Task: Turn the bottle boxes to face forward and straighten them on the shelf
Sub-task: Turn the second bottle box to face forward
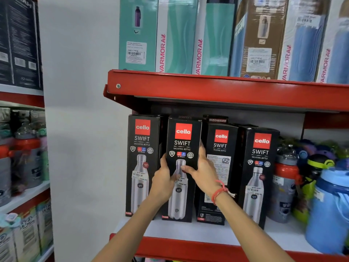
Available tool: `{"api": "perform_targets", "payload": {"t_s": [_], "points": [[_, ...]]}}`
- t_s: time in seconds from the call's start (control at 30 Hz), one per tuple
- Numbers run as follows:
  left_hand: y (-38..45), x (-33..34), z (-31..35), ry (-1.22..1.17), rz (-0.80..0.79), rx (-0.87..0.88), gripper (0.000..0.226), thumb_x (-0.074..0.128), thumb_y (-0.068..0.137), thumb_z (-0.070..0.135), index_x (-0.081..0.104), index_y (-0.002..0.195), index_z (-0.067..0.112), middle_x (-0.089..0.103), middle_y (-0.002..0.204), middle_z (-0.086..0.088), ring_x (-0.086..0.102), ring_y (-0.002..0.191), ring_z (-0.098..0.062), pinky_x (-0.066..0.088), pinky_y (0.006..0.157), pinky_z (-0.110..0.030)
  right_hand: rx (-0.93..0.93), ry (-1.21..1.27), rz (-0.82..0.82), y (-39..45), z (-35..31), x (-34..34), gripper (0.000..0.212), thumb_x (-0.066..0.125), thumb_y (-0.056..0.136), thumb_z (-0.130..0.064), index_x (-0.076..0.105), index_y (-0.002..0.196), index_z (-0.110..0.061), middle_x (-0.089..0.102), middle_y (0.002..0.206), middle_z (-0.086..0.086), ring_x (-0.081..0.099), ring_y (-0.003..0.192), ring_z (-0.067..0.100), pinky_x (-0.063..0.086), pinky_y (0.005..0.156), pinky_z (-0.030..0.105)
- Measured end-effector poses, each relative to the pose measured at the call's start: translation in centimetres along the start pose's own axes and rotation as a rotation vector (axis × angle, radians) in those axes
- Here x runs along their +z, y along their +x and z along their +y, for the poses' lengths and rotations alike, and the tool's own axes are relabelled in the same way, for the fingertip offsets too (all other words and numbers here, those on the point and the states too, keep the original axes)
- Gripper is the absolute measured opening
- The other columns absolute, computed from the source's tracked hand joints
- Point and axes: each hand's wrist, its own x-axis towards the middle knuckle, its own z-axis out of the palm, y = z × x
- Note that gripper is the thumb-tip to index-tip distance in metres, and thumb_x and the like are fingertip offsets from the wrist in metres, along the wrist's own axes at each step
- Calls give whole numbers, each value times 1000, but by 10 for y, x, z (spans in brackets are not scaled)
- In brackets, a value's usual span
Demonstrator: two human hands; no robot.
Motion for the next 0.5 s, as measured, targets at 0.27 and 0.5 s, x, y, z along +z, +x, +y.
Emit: {"api": "perform_targets", "payload": {"t_s": [0.27, 0.5], "points": [[1, -3, -3, 191, 41, 3, 78, 58, 91, 6, 10, 153, 13, 62, 129, -21, 61, 114, -38, 49, 96, -45, -117, -156, 481, -18, 0, -3, 43, 65, 87, -23, 57, 128, -13, 68, 111, 5, 66, 85, 15, 56, 81, 37], [-20, -3, 1, 114, 124, 65, 71, 57, 91, 4, 19, 151, 11, 46, 148, -12, 47, 133, -26, 39, 107, -33, 275, -473, 590, -29, 18, 3, 99, 75, 63, -56, 32, 142, -13, 39, 131, 18, 40, 107, 37, 51, 69, 50]]}}
